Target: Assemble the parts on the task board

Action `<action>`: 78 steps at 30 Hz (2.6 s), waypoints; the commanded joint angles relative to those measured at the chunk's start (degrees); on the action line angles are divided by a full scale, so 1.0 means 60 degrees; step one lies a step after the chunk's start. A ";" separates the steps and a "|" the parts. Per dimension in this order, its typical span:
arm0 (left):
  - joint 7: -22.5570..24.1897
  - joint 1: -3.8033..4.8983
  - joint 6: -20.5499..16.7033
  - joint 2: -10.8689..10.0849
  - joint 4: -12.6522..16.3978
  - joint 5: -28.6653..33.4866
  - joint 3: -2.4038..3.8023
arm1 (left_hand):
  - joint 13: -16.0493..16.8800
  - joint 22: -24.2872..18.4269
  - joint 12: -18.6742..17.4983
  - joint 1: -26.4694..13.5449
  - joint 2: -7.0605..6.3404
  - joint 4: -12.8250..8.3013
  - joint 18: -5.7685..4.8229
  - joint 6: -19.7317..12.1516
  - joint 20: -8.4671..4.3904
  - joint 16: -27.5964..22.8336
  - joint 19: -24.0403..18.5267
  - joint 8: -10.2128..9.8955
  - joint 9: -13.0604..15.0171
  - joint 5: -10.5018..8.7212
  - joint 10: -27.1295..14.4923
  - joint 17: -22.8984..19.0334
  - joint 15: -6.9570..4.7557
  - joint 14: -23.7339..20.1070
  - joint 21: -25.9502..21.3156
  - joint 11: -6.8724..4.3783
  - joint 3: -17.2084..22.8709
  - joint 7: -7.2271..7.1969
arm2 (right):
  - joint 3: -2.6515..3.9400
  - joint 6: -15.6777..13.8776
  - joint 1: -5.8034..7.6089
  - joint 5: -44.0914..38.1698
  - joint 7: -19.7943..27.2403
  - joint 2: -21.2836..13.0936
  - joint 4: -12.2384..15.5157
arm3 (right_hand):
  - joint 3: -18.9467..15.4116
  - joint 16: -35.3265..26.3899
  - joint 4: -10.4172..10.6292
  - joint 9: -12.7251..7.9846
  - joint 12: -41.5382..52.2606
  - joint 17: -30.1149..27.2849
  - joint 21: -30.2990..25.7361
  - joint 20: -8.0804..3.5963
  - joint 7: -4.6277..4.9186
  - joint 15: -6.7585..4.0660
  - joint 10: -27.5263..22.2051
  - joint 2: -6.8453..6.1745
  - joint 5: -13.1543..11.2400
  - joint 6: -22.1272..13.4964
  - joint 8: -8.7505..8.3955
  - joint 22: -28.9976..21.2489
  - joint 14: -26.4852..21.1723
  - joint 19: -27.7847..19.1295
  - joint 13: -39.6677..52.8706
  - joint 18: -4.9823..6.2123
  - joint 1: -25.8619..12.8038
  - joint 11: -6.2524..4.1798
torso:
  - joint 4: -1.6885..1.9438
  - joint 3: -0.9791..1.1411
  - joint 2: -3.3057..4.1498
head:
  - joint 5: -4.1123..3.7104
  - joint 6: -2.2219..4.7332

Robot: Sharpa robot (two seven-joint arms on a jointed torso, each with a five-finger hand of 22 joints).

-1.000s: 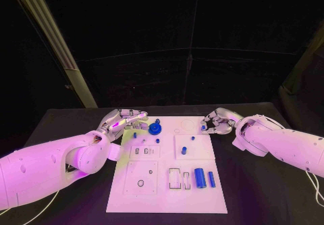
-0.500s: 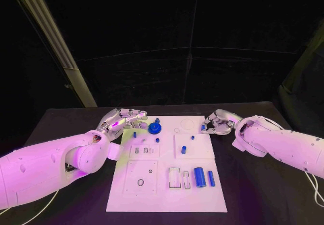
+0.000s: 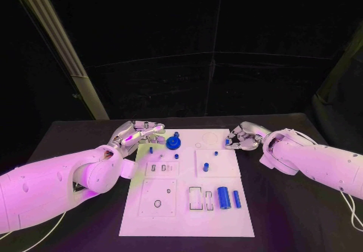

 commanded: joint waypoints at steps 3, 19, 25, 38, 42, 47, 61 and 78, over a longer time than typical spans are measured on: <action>0.0058 0.0008 0.0115 -0.0002 0.0003 -0.0030 0.0007 | -0.0014 -0.0009 -0.0065 0.0077 0.0046 -0.0053 0.0120 0.0058 -0.0013 -0.0060 -0.0015 -0.0054 -0.0013 0.0040 0.0071 0.0009 0.0026 0.0028 -0.0044 -0.0016 0.0000 -0.0030 | 0.0003 -0.0718 0.0016 -0.0035 -0.0020 -0.0004 0.0047 | 0.0130 0.0060 -0.0065 0.0013 0.0084 0.1077 0.0039 -0.0086 -0.0036 -0.0099 0.0270 0.0245 0.0117 0.0215 0.0064 0.2516 0.0674 0.1007 0.1247 -0.0144 -0.0025 -0.0110 | -0.0002 0.0003 0.0000 | 0.0007 -0.0016; 0.0063 0.0016 0.0058 -0.0108 0.0097 -0.0029 0.0007 | -0.0016 -0.0012 -0.0077 0.0081 0.0063 -0.0067 0.0120 0.0061 -0.0014 -0.0070 -0.0014 -0.0063 -0.0013 0.0043 0.0075 0.0012 0.0025 0.0031 -0.0044 -0.0015 0.0006 -0.0028 | 0.0022 -0.1526 0.0118 -0.0276 -0.1000 -0.0255 0.1884 | 0.0303 0.0088 -0.0191 0.0066 0.0126 0.1133 0.0039 -0.0156 -0.0138 -0.0159 0.0301 0.0451 0.0603 0.0508 0.0019 0.2516 0.0686 0.1007 0.1293 -0.0144 -0.0234 -0.0212 | 0.0064 -0.0073 -0.0043 | 0.0011 -0.0004; 0.0075 0.0044 0.0026 -0.0179 0.0145 -0.0028 0.0008 | -0.0017 -0.0013 -0.0082 0.0081 0.0065 -0.0072 0.0119 0.0062 -0.0014 -0.0073 -0.0014 -0.0066 -0.0014 0.0042 0.0076 0.0014 0.0026 0.0032 -0.0044 -0.0015 0.0005 -0.0028 | 0.0022 -0.1387 0.0158 -0.1198 -0.1736 0.0397 0.2342 | 0.0322 0.0078 -0.0200 0.0066 0.0121 0.1116 0.0039 -0.0159 -0.0139 -0.0160 0.0299 0.0475 0.0626 0.0506 0.0005 0.2516 0.0682 0.1007 0.1289 -0.0144 -0.0245 -0.0215 | 0.0110 -0.0122 -0.0055 | 0.0198 -0.0041; 0.0111 0.0107 0.0012 -0.0187 0.0116 -0.0024 0.0010 | -0.0018 -0.0014 -0.0087 0.0081 0.0068 -0.0079 0.0119 0.0063 -0.0014 -0.0077 -0.0014 -0.0070 -0.0014 0.0041 0.0078 0.0015 0.0026 0.0034 -0.0044 -0.0014 0.0005 -0.0027 | 0.0006 -0.0597 0.0085 -0.2763 -0.2564 0.2162 0.2089 | 0.0326 0.0023 -0.0204 0.0067 0.0071 0.1015 0.0039 -0.0160 -0.0139 -0.0161 0.0275 0.0478 0.0634 0.0508 -0.0005 0.2516 0.0659 0.1007 0.1248 -0.0144 -0.0265 -0.0213 | 0.0106 -0.0126 -0.0047 | 0.0493 -0.0264; 0.0114 0.0112 0.0014 -0.0176 0.0106 -0.0024 0.0011 | -0.0018 -0.0014 -0.0087 0.0081 0.0068 -0.0079 0.0119 0.0063 -0.0014 -0.0077 -0.0014 -0.0070 -0.0014 0.0041 0.0078 0.0015 0.0026 0.0034 -0.0044 -0.0014 0.0005 -0.0027 | -0.0006 -0.0414 0.0024 -0.3004 -0.2688 0.2432 0.1993 | 0.0323 0.0013 -0.0206 0.0070 0.0059 0.0999 0.0039 -0.0161 -0.0139 -0.0160 0.0267 0.0471 0.0636 0.0520 -0.0008 0.2516 0.0655 0.1007 0.1239 -0.0144 -0.0290 -0.0214 | 0.0099 -0.0111 -0.0045 | 0.0527 -0.0311; 0.0112 0.0117 0.0026 -0.0151 0.0064 -0.0023 0.0011 | -0.0018 -0.0014 -0.0087 0.0081 0.0068 -0.0079 0.0119 0.0063 -0.0014 -0.0077 -0.0014 -0.0070 -0.0014 0.0041 0.0078 0.0015 0.0026 0.0034 -0.0044 -0.0014 0.0005 -0.0027 | -0.0213 -0.0081 -0.0031 -0.3332 -0.2886 0.2709 0.1900 | 0.0306 0.0007 -0.0199 0.0073 0.0051 0.0992 0.0039 -0.0162 -0.0137 -0.0160 0.0262 0.0453 0.0612 0.0533 -0.0026 0.2516 0.0652 0.1007 0.1236 -0.0144 -0.0372 -0.0212 | 0.0093 -0.0105 -0.0052 | 0.0549 -0.0370; 0.0093 0.0119 0.0070 -0.0083 -0.0044 -0.0023 0.0012 | -0.0018 -0.0014 -0.0087 0.0081 0.0068 -0.0079 0.0119 0.0063 -0.0014 -0.0077 -0.0014 -0.0070 -0.0014 0.0041 0.0078 0.0015 0.0026 0.0034 -0.0044 -0.0014 0.0005 -0.0027 | -0.0302 0.0163 -0.0222 -0.3800 -0.3019 0.3044 0.1793 | 0.0297 0.0003 -0.0205 0.0075 0.0051 0.0987 0.0039 -0.0162 -0.0142 -0.0160 0.0261 0.0433 0.0591 0.0537 -0.0040 0.2516 0.0651 0.1007 0.1237 -0.0144 -0.0414 -0.0215 | 0.0091 -0.0105 -0.0051 | 0.0592 -0.0453; 0.0082 0.0118 0.0089 -0.0074 -0.0066 -0.0023 0.0011 | -0.0018 -0.0014 -0.0087 0.0081 0.0068 -0.0079 0.0119 0.0063 -0.0014 -0.0077 -0.0014 -0.0070 -0.0014 0.0041 0.0078 0.0015 0.0026 0.0034 -0.0044 -0.0014 0.0005 -0.0027 | -0.0305 0.0498 -0.0302 -0.3975 -0.3104 0.3024 0.1847 | 0.0271 -0.0009 -0.0226 0.0077 0.0040 0.0970 0.0039 -0.0164 -0.0141 -0.0161 0.0255 0.0368 0.0581 0.0540 -0.0068 0.2516 0.0646 0.1007 0.1230 -0.0144 -0.0486 -0.0217 | 0.0095 -0.0105 -0.0056 | 0.0627 -0.0521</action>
